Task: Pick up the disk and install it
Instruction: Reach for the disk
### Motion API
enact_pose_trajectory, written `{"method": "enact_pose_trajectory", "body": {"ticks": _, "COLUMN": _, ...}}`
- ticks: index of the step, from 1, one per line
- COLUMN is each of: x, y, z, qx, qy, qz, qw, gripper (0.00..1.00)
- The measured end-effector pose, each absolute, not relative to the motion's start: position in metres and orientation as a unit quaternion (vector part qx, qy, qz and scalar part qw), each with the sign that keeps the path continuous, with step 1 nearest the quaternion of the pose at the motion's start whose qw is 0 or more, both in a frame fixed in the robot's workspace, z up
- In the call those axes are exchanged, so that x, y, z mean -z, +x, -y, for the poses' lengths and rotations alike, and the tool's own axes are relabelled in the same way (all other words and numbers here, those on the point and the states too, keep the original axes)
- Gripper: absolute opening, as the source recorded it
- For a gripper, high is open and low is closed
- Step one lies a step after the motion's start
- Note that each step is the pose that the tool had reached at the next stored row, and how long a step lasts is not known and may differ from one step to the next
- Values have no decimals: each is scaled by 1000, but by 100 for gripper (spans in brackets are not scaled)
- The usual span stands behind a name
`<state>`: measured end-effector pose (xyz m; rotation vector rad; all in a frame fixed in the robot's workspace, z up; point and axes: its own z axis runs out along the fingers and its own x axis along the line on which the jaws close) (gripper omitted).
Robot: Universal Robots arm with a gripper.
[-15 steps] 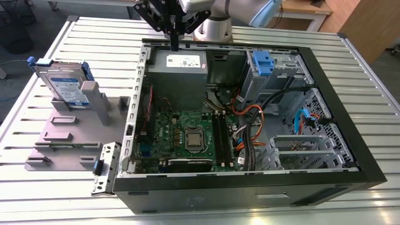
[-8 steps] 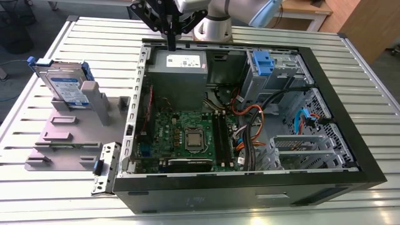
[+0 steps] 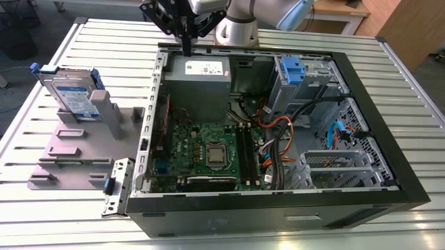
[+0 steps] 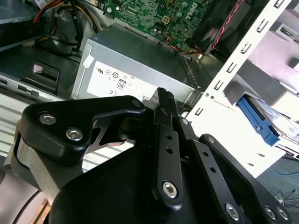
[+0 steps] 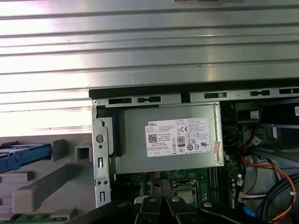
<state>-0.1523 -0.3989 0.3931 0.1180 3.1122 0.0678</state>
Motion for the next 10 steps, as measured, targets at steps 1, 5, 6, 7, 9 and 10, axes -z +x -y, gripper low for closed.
{"method": "enact_pose_trajectory", "body": {"ticks": 1, "x": -393, "y": -153, "z": 399, "qx": -22, "qy": 38, "qz": -999, "qw": 13, "gripper": 11}}
{"method": "enact_pose_trajectory", "body": {"ticks": 5, "x": -393, "y": -155, "z": 399, "qx": -22, "qy": 38, "qz": -999, "qw": 13, "gripper": 11}}
{"method": "enact_pose_trajectory", "body": {"ticks": 6, "x": -393, "y": -155, "z": 399, "qx": -22, "qy": 38, "qz": -999, "qw": 13, "gripper": 11}}
{"method": "enact_pose_trajectory", "body": {"ticks": 7, "x": -393, "y": -155, "z": 399, "qx": -22, "qy": 38, "qz": -999, "qw": 13, "gripper": 11}}
{"method": "enact_pose_trajectory", "body": {"ticks": 9, "x": -393, "y": -155, "z": 399, "qx": -22, "qy": 38, "qz": -999, "qw": 13, "gripper": 11}}
{"method": "enact_pose_trajectory", "body": {"ticks": 10, "x": -393, "y": -156, "z": 399, "qx": -22, "qy": 38, "qz": -999, "qw": 13, "gripper": 11}}
